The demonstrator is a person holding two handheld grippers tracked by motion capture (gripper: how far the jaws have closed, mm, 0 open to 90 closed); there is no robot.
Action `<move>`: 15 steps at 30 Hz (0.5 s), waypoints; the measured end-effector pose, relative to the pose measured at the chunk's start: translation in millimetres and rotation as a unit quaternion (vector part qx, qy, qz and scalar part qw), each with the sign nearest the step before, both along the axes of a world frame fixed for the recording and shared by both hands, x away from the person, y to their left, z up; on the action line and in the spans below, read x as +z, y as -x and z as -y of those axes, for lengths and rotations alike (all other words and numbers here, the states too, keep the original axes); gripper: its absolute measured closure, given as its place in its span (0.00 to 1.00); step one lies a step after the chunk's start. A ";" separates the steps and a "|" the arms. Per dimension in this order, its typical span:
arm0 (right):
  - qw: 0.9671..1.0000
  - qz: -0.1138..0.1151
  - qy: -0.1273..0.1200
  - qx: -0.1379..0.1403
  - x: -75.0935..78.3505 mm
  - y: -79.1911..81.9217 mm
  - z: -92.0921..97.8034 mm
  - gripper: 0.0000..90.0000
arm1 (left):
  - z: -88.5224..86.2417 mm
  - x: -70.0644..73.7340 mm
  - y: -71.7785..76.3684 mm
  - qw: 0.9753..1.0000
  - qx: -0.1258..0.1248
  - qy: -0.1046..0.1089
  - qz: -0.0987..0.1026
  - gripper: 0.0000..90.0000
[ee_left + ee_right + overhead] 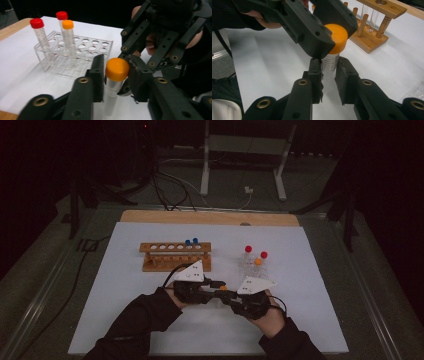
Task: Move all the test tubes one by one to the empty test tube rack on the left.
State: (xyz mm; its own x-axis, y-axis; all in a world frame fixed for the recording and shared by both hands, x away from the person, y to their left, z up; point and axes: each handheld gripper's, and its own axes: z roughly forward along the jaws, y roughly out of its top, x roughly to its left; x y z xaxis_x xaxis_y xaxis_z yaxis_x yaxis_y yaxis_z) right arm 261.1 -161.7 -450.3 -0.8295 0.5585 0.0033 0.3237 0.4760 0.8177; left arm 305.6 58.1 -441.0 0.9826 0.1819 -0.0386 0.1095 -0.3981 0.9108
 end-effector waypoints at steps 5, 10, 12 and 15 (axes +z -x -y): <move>1.000 -0.001 -0.006 -0.002 -0.3 -0.5 0.9 0.83 | -1.1 0.8 -0.4 1.000 0.001 0.001 0.004 0.79; 1.000 0.002 -0.014 -0.002 0.5 0.2 2.2 0.75 | -6.7 4.7 -1.3 1.000 0.009 0.005 0.006 0.80; 1.000 0.006 -0.014 -0.003 1.0 1.0 3.1 0.69 | -10.6 6.8 -2.7 1.000 0.015 0.006 0.008 0.80; 1.000 0.009 -0.020 -0.011 1.7 0.6 5.9 0.58 | -17.5 10.3 -4.9 1.000 0.024 0.005 0.011 0.80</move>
State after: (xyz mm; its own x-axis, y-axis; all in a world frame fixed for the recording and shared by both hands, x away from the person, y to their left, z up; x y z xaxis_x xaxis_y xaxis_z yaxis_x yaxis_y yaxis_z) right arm 260.5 -167.6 -448.5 -0.8169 0.5766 0.0113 0.3186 0.4348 0.8423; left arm 310.5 75.6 -430.8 0.9732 0.2294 -0.0181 0.1076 -0.3840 0.9171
